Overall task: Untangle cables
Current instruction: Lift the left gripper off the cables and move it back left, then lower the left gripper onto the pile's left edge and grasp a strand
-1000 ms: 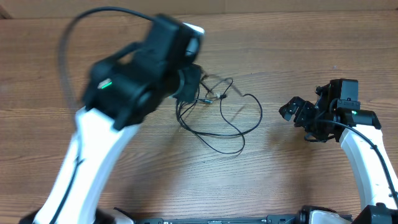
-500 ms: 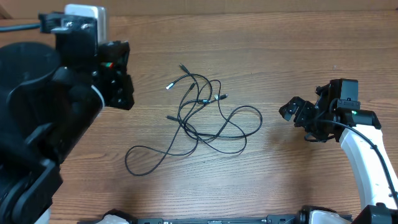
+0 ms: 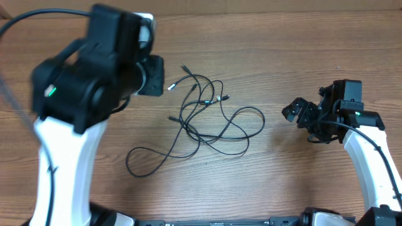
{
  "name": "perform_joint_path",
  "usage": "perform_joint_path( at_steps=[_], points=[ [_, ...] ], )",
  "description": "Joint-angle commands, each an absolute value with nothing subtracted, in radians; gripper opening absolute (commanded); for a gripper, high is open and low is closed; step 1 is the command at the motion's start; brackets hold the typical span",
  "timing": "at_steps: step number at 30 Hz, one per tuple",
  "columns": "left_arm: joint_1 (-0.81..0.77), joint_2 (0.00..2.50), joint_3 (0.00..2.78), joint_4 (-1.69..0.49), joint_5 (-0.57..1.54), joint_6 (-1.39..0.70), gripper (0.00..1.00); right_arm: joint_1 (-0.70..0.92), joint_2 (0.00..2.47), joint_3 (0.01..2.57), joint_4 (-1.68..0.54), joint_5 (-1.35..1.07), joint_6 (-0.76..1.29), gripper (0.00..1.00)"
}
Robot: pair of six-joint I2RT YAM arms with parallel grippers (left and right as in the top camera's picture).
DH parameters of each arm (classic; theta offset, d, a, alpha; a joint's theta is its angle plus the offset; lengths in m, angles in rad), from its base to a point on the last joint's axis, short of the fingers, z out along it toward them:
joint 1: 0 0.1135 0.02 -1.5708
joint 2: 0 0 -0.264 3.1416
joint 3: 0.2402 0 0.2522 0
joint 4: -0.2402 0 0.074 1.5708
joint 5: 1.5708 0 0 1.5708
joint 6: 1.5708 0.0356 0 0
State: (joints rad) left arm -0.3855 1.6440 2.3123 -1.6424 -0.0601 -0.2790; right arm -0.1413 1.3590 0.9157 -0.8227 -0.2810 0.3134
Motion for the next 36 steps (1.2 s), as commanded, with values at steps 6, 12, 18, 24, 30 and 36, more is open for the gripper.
perform_joint_path(
  at_steps=[6, 12, 18, 24, 30, 36],
  points=[
    [-0.38, 1.728, 2.298, -1.69, 0.014, -0.387, 0.5, -0.134, 1.364, 0.916, -0.82, -0.282, 0.309, 1.0],
    [-0.38, 1.731, 2.206, -1.69, 0.02, -0.497, 0.51, -0.134, 1.364, 0.916, -0.821, -0.282, 0.309, 1.0],
    [-0.38, 1.711, 2.048, -1.69, 0.035, -0.533, 0.5, -0.134, 1.365, 0.916, -0.822, -0.282, 0.308, 1.0],
    [-0.38, 1.663, 1.859, -1.686, 0.028, -0.607, 0.51, -0.134, 1.364, 0.916, -0.821, -0.282, 0.308, 1.0],
    [-0.379, 1.636, 1.66, -1.623, 0.019, -0.756, 0.63, -0.134, 1.365, 0.916, -0.82, -0.282, 0.308, 1.0],
    [-0.379, 1.636, 1.453, -1.474, 0.051, -0.828, 0.7, -0.134, 1.365, 0.916, -0.822, -0.282, 0.308, 1.0]
  ],
)
